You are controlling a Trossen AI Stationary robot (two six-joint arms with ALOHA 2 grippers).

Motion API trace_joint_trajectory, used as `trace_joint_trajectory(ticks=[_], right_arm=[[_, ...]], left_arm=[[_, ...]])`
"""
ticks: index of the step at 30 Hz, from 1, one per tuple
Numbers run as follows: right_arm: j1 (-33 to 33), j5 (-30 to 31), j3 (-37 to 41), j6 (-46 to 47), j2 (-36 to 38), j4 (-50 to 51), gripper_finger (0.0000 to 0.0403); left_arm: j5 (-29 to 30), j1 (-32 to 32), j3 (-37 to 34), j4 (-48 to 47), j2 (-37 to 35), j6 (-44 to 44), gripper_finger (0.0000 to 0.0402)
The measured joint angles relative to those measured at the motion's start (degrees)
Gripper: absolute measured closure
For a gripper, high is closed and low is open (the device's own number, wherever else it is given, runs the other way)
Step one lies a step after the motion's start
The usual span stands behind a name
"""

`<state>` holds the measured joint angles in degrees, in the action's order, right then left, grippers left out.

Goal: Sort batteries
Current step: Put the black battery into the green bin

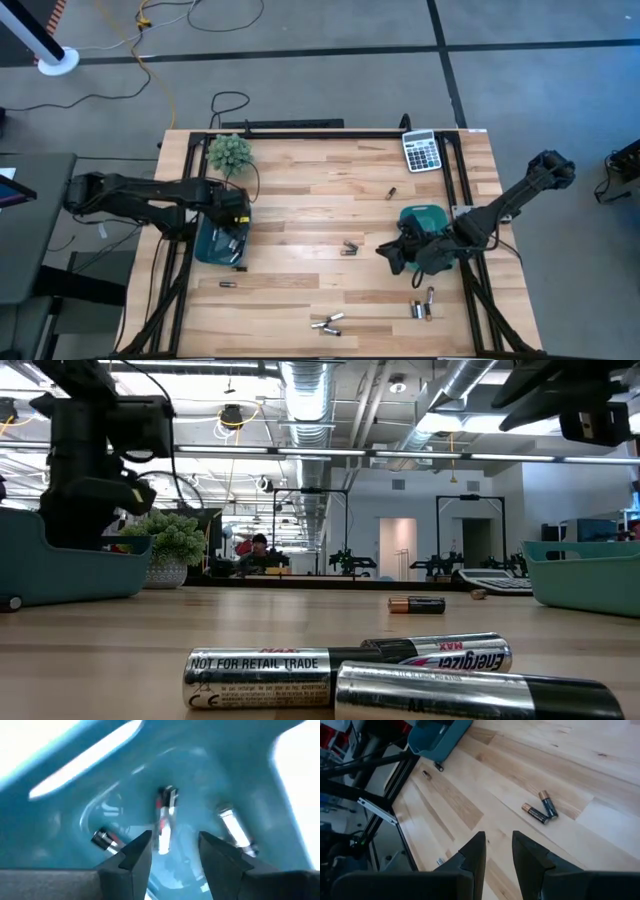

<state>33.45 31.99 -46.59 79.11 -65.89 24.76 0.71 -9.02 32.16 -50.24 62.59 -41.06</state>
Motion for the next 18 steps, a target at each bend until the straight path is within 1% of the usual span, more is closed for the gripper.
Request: trace_joint_trajectory(ticks=[4, 8, 13, 18], right_arm=[[-0.91, 0.00, 0.00, -0.02, 0.00, 0.02, 0.0291], [-1.92, -0.02, 0.00, -0.04, 0.00, 0.28, 0.0291], [-3.68, -0.04, 0.00, -0.65, 0.00, 0.51, 0.0291], [-7.50, -0.15, -0.02, -5.85, 0.00, -0.78, 0.0291]], left_arm=[[0.14, 0.00, 3.33, -1.59, 0.01, 2.71, 0.0247], [2.02, 0.00, 8.30, -6.10, 0.00, 4.35, 0.0248], [4.35, 0.00, 15.94, -12.71, 0.00, 3.98, 0.0248], [4.83, 0.11, 24.08, -17.92, -0.02, 0.89, 0.0248]])
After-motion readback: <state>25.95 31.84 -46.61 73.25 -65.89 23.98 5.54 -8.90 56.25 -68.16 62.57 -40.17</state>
